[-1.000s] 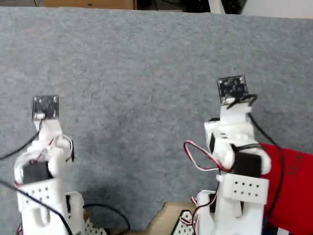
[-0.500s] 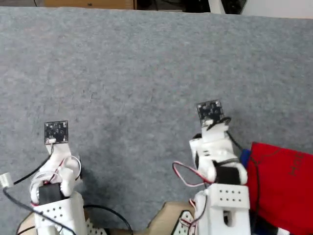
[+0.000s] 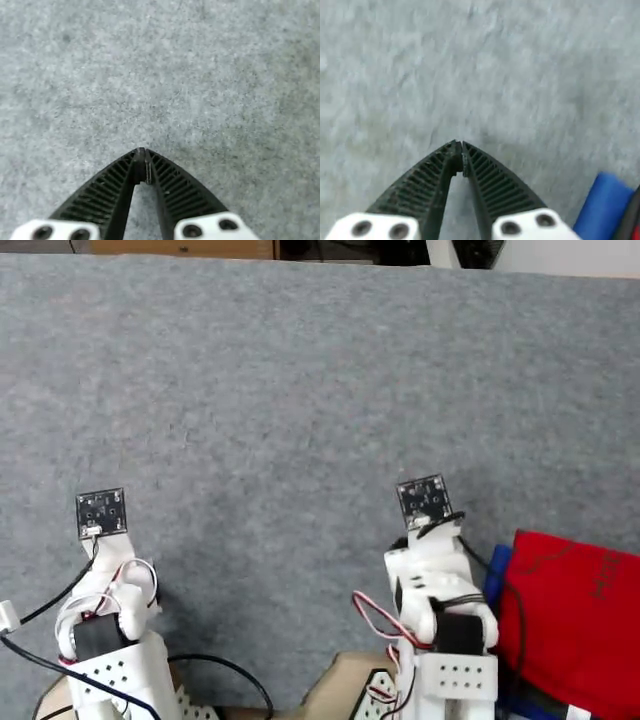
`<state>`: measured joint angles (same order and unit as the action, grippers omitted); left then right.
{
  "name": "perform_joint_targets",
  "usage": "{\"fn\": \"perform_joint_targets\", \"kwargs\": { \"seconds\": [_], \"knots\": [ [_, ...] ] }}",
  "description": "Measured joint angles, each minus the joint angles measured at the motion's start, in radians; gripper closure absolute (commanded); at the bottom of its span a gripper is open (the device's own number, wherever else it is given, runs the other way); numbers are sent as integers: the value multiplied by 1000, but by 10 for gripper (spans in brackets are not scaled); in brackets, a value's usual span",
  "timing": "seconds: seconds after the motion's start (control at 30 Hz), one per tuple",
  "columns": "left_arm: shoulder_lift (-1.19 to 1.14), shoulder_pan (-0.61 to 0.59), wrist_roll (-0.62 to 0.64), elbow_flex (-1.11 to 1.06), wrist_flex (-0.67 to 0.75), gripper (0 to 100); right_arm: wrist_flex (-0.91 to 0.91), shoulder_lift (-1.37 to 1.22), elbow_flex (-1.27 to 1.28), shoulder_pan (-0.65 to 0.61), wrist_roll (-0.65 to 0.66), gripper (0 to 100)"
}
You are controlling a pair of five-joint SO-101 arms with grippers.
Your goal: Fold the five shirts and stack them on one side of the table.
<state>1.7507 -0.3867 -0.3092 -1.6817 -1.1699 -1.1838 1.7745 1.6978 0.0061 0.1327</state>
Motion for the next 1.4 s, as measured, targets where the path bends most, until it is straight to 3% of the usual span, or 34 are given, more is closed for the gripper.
{"fn": "perform_joint_targets", "kwargs": {
  "seconds": [0.27,1.4],
  "knots": [
    [0,0,0,0,0,981,-121,31,-2,0,-5,994],
    [0,0,0,0,0,981,-123,31,-2,0,-5,994]
  ]
}}
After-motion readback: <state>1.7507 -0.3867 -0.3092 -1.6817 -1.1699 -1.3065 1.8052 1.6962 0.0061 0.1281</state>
